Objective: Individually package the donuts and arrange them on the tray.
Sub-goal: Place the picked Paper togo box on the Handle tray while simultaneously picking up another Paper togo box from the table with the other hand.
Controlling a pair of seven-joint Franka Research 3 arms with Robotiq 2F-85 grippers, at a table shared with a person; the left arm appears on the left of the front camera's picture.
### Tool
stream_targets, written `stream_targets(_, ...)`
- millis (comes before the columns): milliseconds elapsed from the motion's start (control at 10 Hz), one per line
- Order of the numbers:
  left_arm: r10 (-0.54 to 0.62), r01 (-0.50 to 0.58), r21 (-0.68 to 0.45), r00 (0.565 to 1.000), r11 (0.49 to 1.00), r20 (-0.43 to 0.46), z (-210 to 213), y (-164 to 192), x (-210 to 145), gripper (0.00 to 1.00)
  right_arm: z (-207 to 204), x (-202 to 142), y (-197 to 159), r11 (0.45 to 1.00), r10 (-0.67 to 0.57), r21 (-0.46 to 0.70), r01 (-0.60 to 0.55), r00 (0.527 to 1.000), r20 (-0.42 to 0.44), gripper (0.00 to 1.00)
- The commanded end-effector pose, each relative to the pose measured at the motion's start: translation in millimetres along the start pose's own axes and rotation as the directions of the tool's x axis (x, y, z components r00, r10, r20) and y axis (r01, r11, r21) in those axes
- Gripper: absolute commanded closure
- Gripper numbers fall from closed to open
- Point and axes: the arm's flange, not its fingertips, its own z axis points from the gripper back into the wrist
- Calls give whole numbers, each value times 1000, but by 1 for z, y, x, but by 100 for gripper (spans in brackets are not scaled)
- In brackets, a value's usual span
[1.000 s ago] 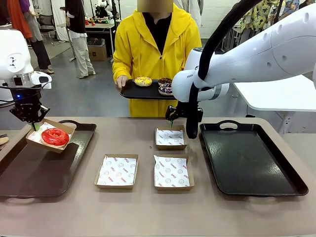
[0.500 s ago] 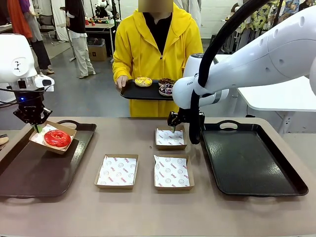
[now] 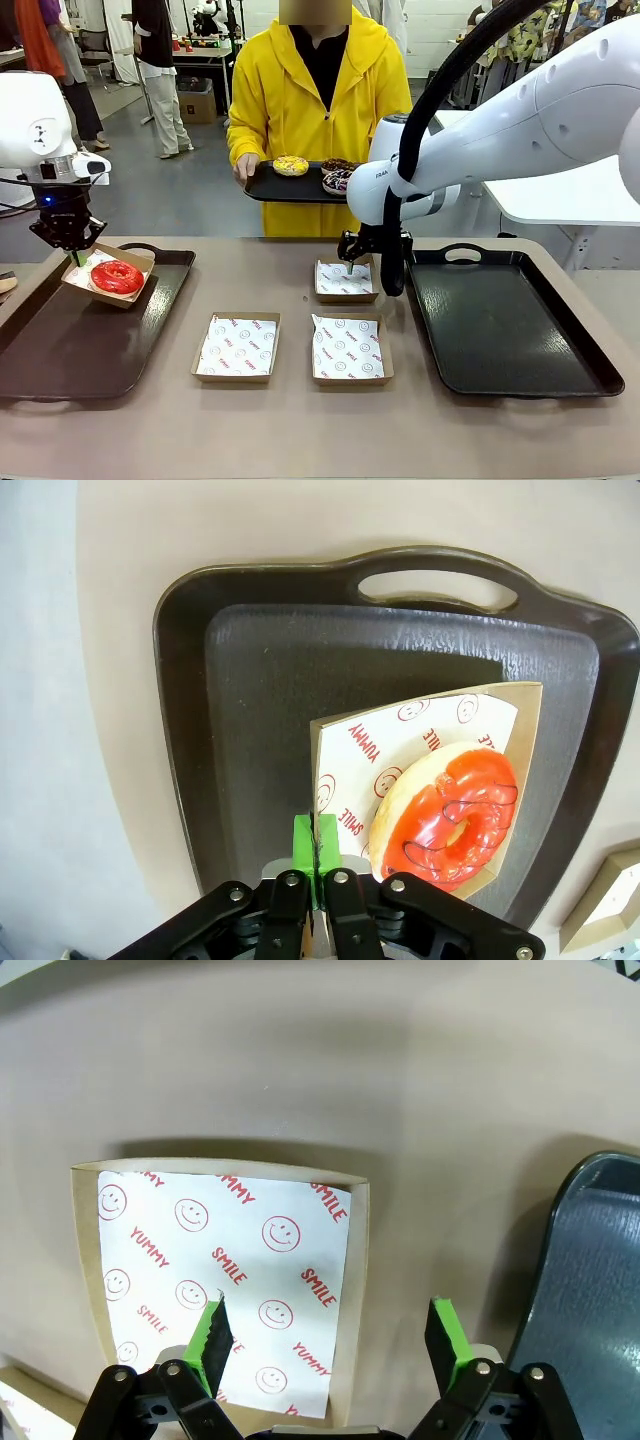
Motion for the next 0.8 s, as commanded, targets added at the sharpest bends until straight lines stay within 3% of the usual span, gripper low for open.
stream_targets(0,6,-6,-25,1000,1000,8,-3,8,8,99,-8,8,5,999,-29,-31,29,1000,13,0)
stream_targets(400,2,-2,-28,1000,1000,-9,-13,10,13,99,-13,8,3,999,-29,-30,29,1000,0,0)
stream_targets(500,-16,16,-33,1000,999,-3,-13,10,12,82,-12,7,2,1000,-12,-21,12,1000,12,47)
stream_targets(600,-22,22,-40,1000,999,0,-13,10,11,40,-12,7,2,1000,-17,-22,17,1000,10,59)
stream_targets(700,-23,23,-44,1000,999,3,-11,10,10,23,-12,7,2,1000,-23,-20,23,1000,11,100)
